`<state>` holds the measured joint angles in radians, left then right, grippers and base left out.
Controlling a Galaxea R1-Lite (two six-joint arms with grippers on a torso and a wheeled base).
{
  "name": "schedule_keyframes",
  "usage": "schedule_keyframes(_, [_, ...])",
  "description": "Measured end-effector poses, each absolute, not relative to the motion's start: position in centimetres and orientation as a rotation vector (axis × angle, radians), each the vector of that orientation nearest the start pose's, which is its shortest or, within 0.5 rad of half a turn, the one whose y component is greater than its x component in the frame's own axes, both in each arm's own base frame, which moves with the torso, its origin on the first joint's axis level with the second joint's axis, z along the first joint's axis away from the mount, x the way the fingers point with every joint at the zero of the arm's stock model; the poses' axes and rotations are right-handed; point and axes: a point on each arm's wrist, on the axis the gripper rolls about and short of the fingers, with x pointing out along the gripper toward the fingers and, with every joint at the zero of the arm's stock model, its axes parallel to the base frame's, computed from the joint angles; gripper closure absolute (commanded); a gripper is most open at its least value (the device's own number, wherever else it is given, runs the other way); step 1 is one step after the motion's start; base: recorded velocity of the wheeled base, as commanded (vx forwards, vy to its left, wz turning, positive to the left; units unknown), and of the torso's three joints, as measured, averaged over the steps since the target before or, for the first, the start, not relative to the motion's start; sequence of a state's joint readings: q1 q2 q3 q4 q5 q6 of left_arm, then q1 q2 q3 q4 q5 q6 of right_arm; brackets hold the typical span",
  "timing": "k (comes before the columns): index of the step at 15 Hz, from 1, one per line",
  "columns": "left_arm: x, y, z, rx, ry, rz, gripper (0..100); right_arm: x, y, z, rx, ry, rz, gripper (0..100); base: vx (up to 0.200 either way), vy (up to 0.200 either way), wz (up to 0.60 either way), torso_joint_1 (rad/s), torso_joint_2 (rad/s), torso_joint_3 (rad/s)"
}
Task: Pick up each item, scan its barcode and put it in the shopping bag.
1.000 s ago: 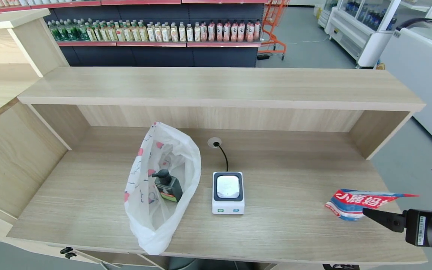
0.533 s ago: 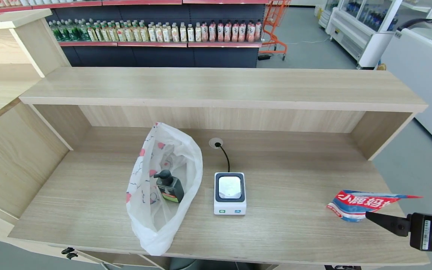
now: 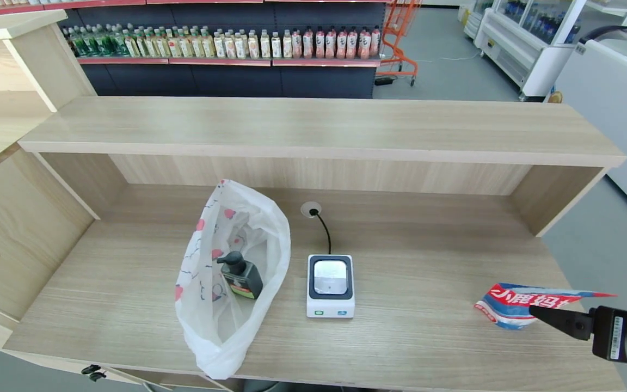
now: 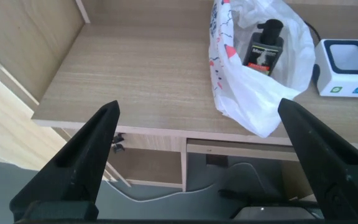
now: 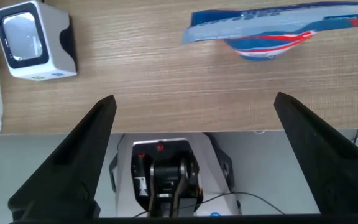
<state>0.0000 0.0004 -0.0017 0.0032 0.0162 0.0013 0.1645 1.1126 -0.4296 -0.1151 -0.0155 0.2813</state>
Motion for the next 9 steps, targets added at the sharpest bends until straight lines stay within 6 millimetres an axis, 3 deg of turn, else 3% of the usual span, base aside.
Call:
schedule_keyframes(1, [-2.3, 0.0, 7.6, 0.002, 0.002, 0.016, 0, 13.5, 2.2, 16.3, 0.225, 0.582, 0.063, 0, 0.0, -0.2, 0.0, -0.002, 0.0, 0.002])
schedule_keyframes(5, [-2.3, 0.0, 7.6, 0.002, 0.002, 0.017, 0, 13.6, 2.2, 16.4, 0.282, 0.583, 0.048, 0, 0.0, 0.0, 0.0, 0.0, 0.0, 0.0])
schedule_keyframes(9, [-2.3, 0.0, 7.6, 0.002, 0.002, 0.016, 0, 15.1, 2.8, 19.2, 0.542, 0.639, -0.031, 0, 0.0, 0.0, 0.0, 0.0, 0.0, 0.0])
